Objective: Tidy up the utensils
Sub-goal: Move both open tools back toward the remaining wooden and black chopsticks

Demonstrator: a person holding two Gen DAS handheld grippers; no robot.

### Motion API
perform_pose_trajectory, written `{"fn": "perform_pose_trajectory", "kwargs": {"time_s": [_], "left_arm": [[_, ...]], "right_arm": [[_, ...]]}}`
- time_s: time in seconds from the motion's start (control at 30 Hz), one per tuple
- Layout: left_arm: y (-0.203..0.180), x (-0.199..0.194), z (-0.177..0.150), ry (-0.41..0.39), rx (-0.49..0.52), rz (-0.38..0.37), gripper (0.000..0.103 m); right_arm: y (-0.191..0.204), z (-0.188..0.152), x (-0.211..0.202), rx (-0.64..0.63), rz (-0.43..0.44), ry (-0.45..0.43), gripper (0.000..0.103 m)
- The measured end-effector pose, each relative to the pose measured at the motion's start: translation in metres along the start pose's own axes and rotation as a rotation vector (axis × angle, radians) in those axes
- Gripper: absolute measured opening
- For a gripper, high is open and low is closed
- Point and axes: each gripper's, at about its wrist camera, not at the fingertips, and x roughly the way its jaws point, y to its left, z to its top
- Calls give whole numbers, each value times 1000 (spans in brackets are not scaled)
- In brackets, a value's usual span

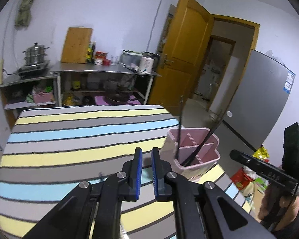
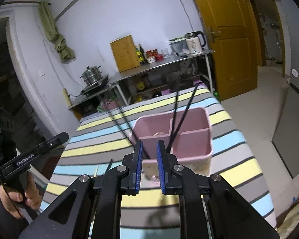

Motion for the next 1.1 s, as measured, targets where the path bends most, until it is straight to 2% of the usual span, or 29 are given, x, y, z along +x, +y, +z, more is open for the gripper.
{"fn": "perform_pose_trajectory", "kwargs": {"time_s": [0.23, 0.43, 0.67, 1.1], "left_arm": [[31, -24, -38, 26, -39, 67, 8], [59, -24, -77, 97, -120, 103, 8], [76, -3, -108, 184, -164, 137, 8], [101, 63, -118, 284, -173, 198, 11]], "right_arm": [[23, -28, 2, -25, 56, 45, 14], [38, -49, 15, -46, 97, 107, 14], [57, -71, 41, -79, 128, 192, 14], [70, -92, 89, -106, 131, 290, 14]]}}
